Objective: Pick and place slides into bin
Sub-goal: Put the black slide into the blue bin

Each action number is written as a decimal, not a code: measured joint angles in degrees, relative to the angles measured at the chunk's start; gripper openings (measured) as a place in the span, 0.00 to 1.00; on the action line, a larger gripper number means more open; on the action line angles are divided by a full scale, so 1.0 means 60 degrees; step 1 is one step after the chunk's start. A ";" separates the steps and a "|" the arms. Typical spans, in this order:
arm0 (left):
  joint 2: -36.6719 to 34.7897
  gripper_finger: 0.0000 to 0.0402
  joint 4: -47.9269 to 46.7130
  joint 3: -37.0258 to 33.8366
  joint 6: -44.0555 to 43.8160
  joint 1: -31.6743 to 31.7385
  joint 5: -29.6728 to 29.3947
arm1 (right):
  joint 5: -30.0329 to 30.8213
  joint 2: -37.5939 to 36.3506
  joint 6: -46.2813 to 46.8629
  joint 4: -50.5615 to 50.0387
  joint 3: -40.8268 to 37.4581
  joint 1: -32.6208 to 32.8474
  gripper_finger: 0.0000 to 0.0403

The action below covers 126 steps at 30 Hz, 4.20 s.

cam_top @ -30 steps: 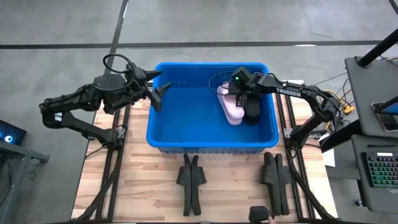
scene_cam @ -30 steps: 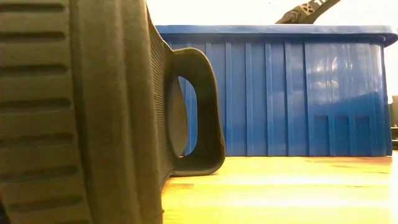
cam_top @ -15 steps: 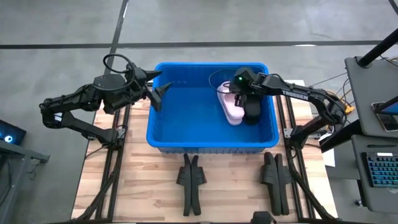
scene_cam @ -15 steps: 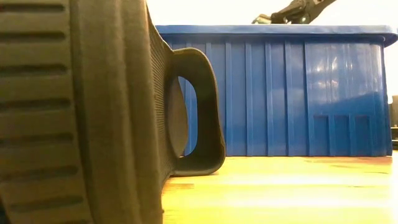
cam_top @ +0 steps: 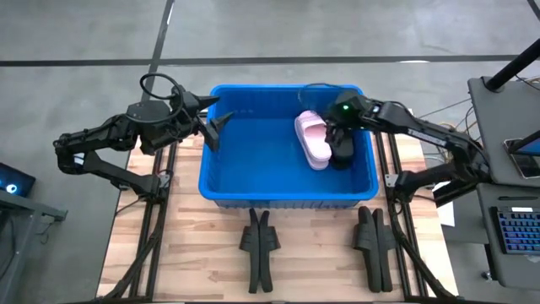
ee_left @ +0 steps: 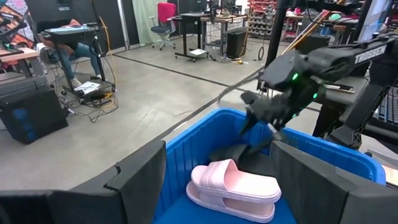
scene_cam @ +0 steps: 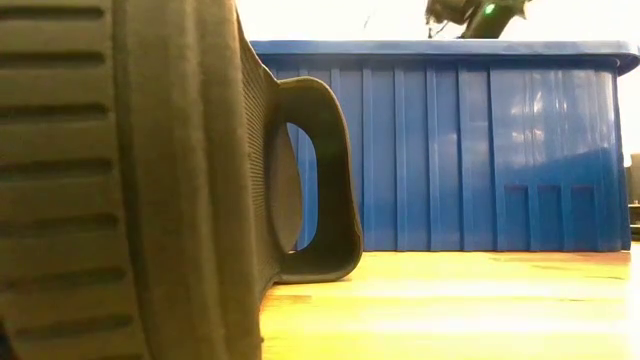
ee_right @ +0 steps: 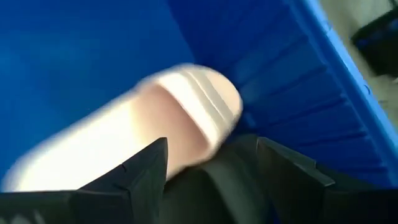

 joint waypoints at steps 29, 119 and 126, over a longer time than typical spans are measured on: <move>-0.0040 0.68 -0.0018 0.0000 -0.0689 -0.0025 0.4586 | 0.0674 -0.3216 0.6164 0.4831 0.0011 0.6201 0.56; 0.6313 0.68 -0.0687 -0.3563 -1.0004 -0.7043 0.0055 | 0.3558 -0.4406 0.1680 0.5629 0.0000 0.7438 0.56; 0.6313 0.56 -0.0832 -0.3573 -0.9427 -0.6887 -0.0179 | 0.3558 -0.4406 0.1684 0.5629 0.0000 0.7438 0.56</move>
